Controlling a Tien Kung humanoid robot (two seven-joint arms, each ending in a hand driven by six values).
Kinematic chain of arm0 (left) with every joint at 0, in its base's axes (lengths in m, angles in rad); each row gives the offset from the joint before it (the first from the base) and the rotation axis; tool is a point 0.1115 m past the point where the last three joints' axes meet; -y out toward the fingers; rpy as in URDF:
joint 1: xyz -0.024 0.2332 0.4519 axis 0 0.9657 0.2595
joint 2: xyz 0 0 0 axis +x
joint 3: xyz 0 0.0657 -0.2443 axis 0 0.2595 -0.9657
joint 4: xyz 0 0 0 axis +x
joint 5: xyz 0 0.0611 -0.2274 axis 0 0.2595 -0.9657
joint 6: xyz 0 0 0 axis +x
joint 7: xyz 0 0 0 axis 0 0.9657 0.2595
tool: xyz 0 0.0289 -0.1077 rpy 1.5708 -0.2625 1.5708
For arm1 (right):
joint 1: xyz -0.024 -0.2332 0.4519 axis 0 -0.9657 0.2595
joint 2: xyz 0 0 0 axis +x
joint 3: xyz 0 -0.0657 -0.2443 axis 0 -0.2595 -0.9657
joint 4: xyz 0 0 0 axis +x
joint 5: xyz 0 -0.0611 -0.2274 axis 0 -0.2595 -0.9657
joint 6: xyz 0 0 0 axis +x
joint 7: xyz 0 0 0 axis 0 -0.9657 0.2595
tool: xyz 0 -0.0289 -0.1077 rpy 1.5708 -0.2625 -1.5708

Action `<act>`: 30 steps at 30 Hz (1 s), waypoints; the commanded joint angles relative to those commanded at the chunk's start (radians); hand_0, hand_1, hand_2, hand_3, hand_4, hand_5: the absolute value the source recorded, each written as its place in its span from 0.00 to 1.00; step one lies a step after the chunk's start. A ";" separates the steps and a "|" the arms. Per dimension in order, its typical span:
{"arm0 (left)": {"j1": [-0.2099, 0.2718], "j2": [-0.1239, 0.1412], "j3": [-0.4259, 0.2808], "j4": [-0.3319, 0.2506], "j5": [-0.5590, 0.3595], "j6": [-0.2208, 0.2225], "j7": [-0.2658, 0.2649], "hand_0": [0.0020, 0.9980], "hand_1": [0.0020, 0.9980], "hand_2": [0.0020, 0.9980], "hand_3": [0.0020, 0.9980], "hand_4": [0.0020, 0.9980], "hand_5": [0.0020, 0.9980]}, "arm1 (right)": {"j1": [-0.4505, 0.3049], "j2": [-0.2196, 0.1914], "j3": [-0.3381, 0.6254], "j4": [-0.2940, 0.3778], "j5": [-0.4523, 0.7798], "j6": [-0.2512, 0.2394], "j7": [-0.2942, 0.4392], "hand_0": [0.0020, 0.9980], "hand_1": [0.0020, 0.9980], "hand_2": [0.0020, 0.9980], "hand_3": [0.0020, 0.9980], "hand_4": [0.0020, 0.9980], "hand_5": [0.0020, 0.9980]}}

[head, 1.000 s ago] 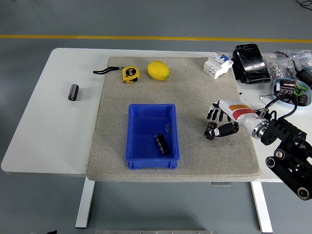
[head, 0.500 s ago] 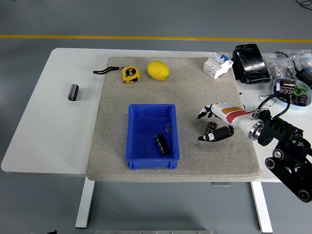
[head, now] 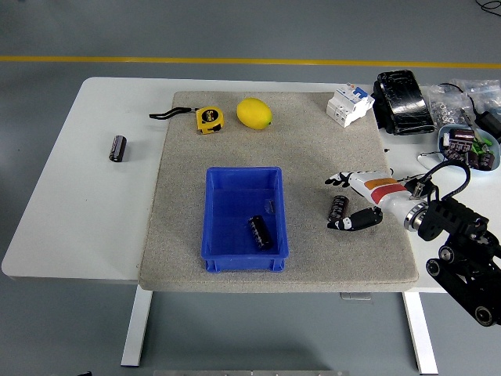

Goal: Pick up the battery,place it into the box

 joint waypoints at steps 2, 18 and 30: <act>0.001 0.000 -0.002 0.000 0.003 0.000 0.001 0.48 0.50 0.56 0.68 0.64 0.78 | -0.002 0.000 -0.002 -0.003 0.003 -0.007 -0.001 0.65 0.65 0.70 0.75 1.00 0.34; -0.003 -0.001 -0.002 0.001 0.005 0.001 0.000 0.49 0.50 0.56 0.68 0.64 0.78 | 0.001 0.005 -0.011 -0.050 0.022 -0.047 0.008 0.42 0.49 0.51 0.52 1.00 0.29; -0.008 -0.001 0.007 0.001 -0.005 0.001 -0.003 0.49 0.50 0.56 0.68 0.63 0.78 | 0.004 0.006 -0.012 -0.056 0.024 -0.070 0.008 0.38 0.44 0.48 0.49 0.99 0.26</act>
